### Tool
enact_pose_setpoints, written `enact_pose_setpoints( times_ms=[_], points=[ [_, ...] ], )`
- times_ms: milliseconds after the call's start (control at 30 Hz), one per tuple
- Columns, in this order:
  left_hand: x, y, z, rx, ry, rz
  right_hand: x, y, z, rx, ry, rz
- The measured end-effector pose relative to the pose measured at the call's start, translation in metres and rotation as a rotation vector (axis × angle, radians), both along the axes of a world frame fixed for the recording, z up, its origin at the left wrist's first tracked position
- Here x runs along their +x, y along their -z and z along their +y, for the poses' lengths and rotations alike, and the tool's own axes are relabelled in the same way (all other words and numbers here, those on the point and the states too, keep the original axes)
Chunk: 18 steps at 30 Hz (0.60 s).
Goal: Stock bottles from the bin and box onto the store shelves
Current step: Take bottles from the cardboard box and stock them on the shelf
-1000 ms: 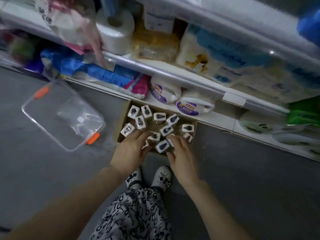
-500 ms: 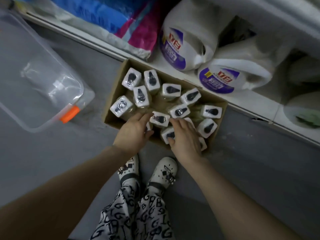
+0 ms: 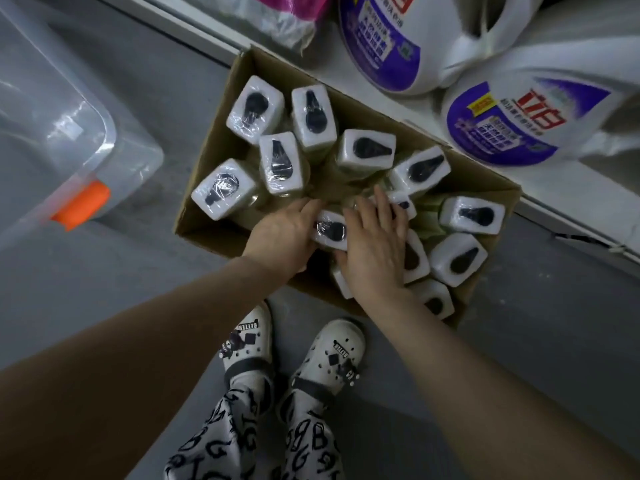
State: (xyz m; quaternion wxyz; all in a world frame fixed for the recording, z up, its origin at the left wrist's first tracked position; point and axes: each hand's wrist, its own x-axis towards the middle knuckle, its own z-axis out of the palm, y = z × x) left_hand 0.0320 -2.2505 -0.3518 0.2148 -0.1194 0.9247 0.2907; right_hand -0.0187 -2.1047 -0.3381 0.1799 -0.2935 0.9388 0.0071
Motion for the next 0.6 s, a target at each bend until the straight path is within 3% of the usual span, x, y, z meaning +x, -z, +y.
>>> enact_pose_setpoints(
  times_ms=[300,600],
  points=[
    [-0.01,-0.016,-0.005,0.015,0.002,-0.107,-0.005,-0.008,-0.01,-0.019,0.076,-0.051],
    [0.0,-0.107,-0.011,0.095,-0.006,0.002,0.008,-0.102,-0.003,-0.246,0.247,-0.299]
  ],
)
